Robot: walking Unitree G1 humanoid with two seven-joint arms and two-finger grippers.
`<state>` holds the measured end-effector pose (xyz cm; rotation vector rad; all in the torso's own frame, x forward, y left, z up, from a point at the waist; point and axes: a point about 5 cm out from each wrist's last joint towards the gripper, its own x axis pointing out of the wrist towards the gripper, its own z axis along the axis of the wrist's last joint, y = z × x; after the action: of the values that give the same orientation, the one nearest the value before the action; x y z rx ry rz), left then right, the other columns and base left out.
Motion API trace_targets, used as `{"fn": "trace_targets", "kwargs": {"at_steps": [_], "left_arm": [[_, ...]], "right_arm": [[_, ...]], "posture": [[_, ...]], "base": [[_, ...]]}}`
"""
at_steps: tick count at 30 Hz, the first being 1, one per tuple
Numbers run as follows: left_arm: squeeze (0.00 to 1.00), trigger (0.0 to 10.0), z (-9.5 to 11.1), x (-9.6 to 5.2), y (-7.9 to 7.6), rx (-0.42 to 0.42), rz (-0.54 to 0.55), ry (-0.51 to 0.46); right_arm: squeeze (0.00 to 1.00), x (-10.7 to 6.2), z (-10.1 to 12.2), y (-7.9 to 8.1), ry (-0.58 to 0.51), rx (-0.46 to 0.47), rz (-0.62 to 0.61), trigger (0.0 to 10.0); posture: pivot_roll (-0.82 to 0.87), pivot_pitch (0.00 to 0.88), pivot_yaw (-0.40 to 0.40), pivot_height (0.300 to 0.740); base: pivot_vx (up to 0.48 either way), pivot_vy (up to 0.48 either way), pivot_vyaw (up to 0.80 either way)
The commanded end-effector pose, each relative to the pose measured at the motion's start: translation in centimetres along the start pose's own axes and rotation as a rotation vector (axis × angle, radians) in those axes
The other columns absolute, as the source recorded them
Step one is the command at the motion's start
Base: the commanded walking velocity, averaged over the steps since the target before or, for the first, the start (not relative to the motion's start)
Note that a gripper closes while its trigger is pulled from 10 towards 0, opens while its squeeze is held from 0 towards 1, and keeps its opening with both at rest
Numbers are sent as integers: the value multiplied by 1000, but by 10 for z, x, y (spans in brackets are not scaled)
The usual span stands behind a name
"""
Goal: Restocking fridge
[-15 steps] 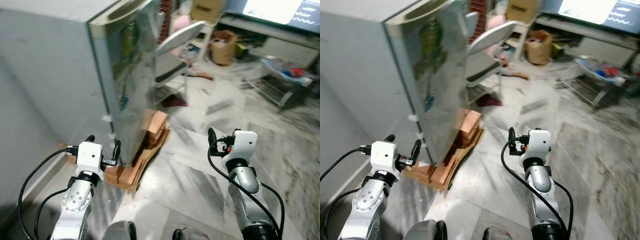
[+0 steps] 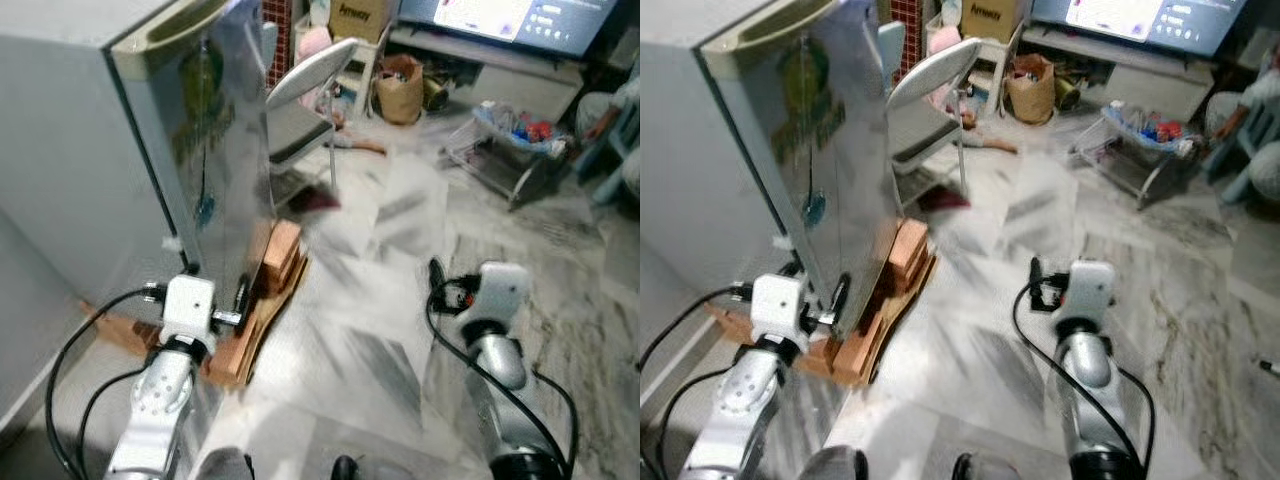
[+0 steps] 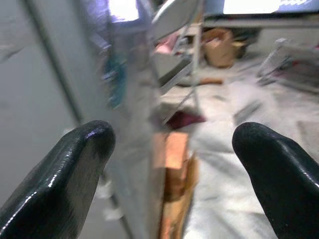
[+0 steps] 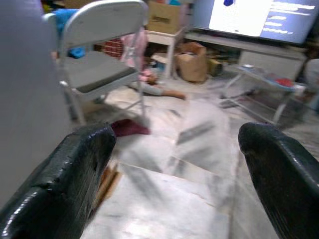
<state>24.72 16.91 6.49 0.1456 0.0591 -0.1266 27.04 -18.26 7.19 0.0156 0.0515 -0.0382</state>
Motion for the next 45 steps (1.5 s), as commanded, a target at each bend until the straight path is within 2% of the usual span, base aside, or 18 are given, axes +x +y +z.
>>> {"fn": "trace_targets", "kwargs": {"at_steps": [1, 8, 10, 11, 12, 17, 22, 25, 31, 39, 45], "left_arm": [[0, 10000, 0, 4, -1, 1, 1, 1], [0, 10000, 3, 18, 17, 6, 91, -12], [0, 10000, 5, 27, 26, 6, 129, -16], [0, 10000, 5, 27, 26, 6, 129, -16], [0, 10000, 8, 31, 33, -11, 155, -18], [0, 10000, 8, 29, 37, -5, 156, -23], [0, 10000, 2, 18, 34, -1, 147, -11], [0, 10000, 3, 10, 21, -13, 110, -25], [0, 10000, 2, 7, 7, -33, 81, -25], [0, 10000, 3, 7, 3, -33, 63, -22], [0, 10000, 7, 8, -3, -34, 12, -39]], "right_arm": [[0, -1, 1, -6, 6, -16, -15, 10000], [0, -6, 2, -8, 13, -31, 7, 10000], [0, -12, 4, -6, -2, -46, 64, 10000], [0, -12, 4, -6, -2, -46, 64, 10000], [0, -14, 4, -7, -1, -54, 53, 10000], [0, -16, 3, -11, 7, -35, 13, 10000], [0, -16, 1, -10, 14, -41, 0, 10000], [0, -16, 1, -10, 17, -49, -15, 10000], [0, -14, 2, -11, 23, -42, -21, 10000], [0, -13, 3, -10, 19, -42, -20, 10000], [0, -12, 4, -10, 16, -42, -25, 10000]], "posture": [[96, 93, -76, 740], [73, 116, -84, 740], [61, 121, -80, 740], [61, 121, -80, 740], [56, 121, -75, 740], [60, 120, -68, 740], [66, 121, -64, 740], [71, 122, -64, 740], [74, 124, -68, 740], [71, 126, -67, 740], [67, 131, -67, 740]], "base": [[0, 0, 0], [0, 0, 0], [0, 0, 325], [0, 0, 650], [0, 0, 650], [0, 0, 260], [0, 0, 0], [0, 245, 0], [0, 443, -91], [0, 446, -501], [370, 84, 0]]}}
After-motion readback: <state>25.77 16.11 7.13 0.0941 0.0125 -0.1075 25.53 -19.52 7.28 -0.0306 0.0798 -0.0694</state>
